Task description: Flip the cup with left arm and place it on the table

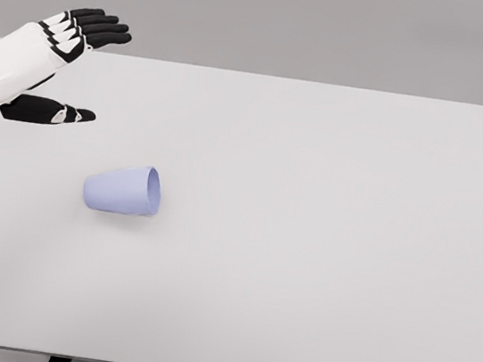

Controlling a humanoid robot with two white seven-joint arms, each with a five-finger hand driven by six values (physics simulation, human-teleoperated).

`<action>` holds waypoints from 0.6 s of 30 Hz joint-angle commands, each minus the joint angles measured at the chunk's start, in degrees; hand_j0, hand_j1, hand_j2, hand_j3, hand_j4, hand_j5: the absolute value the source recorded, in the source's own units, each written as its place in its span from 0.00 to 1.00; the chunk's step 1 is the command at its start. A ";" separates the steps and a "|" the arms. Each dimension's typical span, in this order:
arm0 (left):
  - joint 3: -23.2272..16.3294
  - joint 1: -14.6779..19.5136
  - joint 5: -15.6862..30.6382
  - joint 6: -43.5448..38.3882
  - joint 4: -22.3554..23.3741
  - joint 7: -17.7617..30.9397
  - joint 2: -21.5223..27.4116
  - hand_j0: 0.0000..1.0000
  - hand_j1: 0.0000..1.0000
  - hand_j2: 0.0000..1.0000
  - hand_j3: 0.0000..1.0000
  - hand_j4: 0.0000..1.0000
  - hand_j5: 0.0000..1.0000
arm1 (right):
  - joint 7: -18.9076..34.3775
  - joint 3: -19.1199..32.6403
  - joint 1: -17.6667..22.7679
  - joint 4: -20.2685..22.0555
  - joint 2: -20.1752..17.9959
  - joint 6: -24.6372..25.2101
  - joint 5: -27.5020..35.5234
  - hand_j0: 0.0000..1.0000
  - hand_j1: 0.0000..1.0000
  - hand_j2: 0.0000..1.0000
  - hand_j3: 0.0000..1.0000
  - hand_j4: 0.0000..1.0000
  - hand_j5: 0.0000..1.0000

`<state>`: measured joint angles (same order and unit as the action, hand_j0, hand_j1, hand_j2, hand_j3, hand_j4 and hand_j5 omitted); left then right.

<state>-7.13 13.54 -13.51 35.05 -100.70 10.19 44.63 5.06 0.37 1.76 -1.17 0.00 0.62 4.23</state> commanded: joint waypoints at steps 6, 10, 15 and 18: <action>0.28 0.09 0.15 -0.05 -0.11 0.00 0.37 1.00 1.00 1.00 1.00 1.00 1.00 | 0.04 0.07 0.00 0.02 0.00 0.00 -0.01 1.00 1.00 1.00 1.00 1.00 1.00; -0.08 0.09 -0.03 -0.05 -0.11 0.00 0.46 1.00 1.00 1.00 1.00 1.00 1.00 | 0.04 0.07 0.00 -0.06 0.00 0.00 -0.01 1.00 1.00 1.00 1.00 1.00 1.00; -0.08 -0.53 -0.73 -0.05 -0.02 0.09 2.48 1.00 1.00 1.00 1.00 1.00 1.00 | 0.04 0.07 0.00 -0.06 0.00 0.00 -0.01 1.00 1.00 1.00 1.00 1.00 1.00; 0.27 -0.09 -2.67 -0.05 0.07 1.58 2.48 1.00 1.00 1.00 1.00 1.00 1.00 | 0.04 0.07 0.00 -0.06 0.00 0.00 -0.01 1.00 1.00 1.00 1.00 1.00 1.00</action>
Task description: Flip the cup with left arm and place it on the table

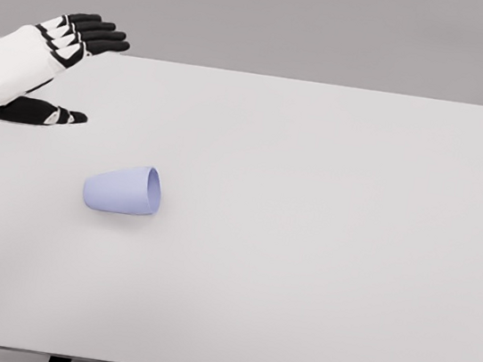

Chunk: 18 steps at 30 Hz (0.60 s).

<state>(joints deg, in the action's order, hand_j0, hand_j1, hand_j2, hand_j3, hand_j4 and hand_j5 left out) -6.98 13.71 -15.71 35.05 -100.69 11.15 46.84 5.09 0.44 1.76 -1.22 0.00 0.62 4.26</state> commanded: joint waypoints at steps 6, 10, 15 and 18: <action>-1.01 0.26 -0.03 -0.05 -0.21 0.71 -1.22 1.00 1.00 1.00 1.00 1.00 1.00 | 0.01 -0.01 0.00 -0.01 0.00 0.00 -0.04 1.00 1.00 1.00 1.00 1.00 1.00; -3.12 -0.88 3.49 -0.05 -0.38 0.71 -2.02 1.00 1.00 1.00 1.00 1.00 1.00 | 0.01 -0.01 0.00 -0.01 0.00 0.00 -0.04 1.00 1.00 1.00 1.00 1.00 1.00; -5.59 -1.05 6.13 -0.05 -2.49 0.71 1.32 1.00 1.00 1.00 1.00 1.00 1.00 | 0.01 -0.01 0.00 -0.01 0.00 0.00 -0.04 1.00 1.00 1.00 1.00 1.00 1.00; -8.57 -0.79 10.68 -1.30 -2.58 0.63 8.25 1.00 1.00 1.00 1.00 1.00 1.00 | 0.01 -0.01 0.00 -0.01 0.00 0.00 -0.04 1.00 1.00 1.00 1.00 1.00 1.00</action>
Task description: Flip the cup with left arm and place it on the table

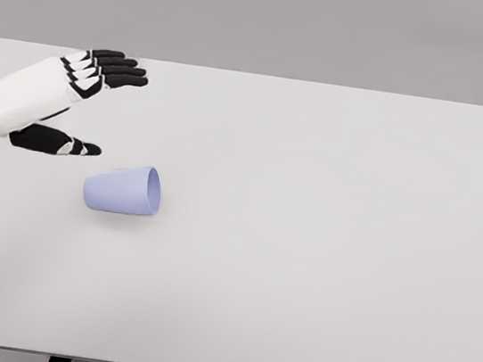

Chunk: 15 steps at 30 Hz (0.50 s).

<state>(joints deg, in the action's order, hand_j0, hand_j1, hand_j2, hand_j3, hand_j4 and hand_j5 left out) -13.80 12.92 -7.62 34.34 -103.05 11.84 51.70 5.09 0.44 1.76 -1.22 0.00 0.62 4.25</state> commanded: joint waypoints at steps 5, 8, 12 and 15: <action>-9.31 0.09 16.32 -2.60 -0.22 -0.59 11.49 1.00 1.00 1.00 1.00 1.00 1.00 | 0.01 -0.01 0.00 -0.01 0.00 0.00 -0.03 1.00 1.00 1.00 1.00 1.00 1.00; -13.44 1.58 18.86 -9.19 -0.31 -0.50 11.50 1.00 1.00 1.00 1.00 1.00 1.00 | 0.01 -0.01 0.00 -0.01 0.00 0.00 -0.03 1.00 1.00 1.00 1.00 1.00 1.00; -17.83 3.25 20.72 -16.23 -0.40 -0.50 8.95 1.00 1.00 1.00 1.00 1.00 1.00 | 0.01 -0.01 0.00 -0.01 0.00 0.00 -0.03 1.00 1.00 1.00 1.00 1.00 1.00; -22.32 6.06 20.81 -17.03 -0.40 -0.50 6.58 1.00 1.00 1.00 1.00 1.00 1.00 | 0.01 -0.01 0.00 -0.01 0.00 0.00 0.06 1.00 1.00 1.00 1.00 1.00 1.00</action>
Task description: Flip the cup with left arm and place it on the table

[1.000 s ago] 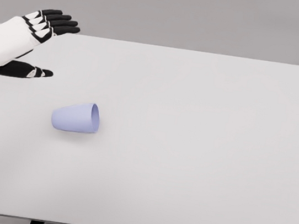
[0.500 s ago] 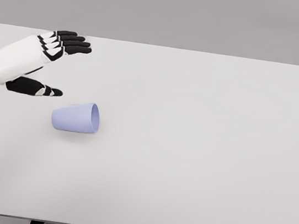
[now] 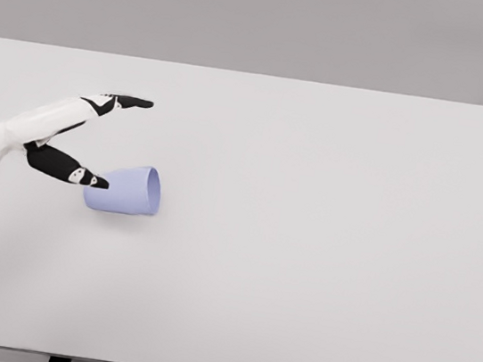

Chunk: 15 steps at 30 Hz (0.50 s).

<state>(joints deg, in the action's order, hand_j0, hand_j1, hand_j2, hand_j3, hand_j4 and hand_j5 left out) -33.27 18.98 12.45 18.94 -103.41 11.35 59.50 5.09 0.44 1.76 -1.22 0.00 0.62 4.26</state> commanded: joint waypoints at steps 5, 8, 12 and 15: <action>-4.79 -0.09 2.50 -1.36 -0.03 0.07 -1.23 1.00 1.00 1.00 1.00 1.00 1.00 | 0.01 -0.01 0.00 -0.01 0.00 0.00 -0.04 1.00 1.00 1.00 1.00 1.00 1.00; -5.58 -0.09 2.50 -1.62 -0.03 0.07 -1.32 1.00 1.00 1.00 1.00 1.00 1.00 | 0.01 -0.01 0.00 -0.01 0.00 0.09 -0.04 1.00 1.00 1.00 1.00 1.00 1.00; -6.11 -0.35 3.29 -7.68 -0.03 0.07 -1.32 1.00 1.00 1.00 1.00 1.00 1.00 | 0.01 -0.01 0.00 -0.01 0.00 0.00 -0.04 1.00 1.00 1.00 1.00 1.00 1.00; -6.37 -0.26 3.37 -11.81 -0.03 0.07 -1.67 1.00 1.00 1.00 1.00 1.00 1.00 | 0.01 -0.01 0.00 -0.01 0.00 0.00 0.05 1.00 1.00 1.00 1.00 1.00 1.00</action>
<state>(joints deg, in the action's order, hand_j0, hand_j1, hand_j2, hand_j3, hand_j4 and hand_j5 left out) -39.45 18.72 15.45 10.02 -103.35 11.44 57.96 5.09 0.45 1.76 -1.21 0.00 0.62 4.26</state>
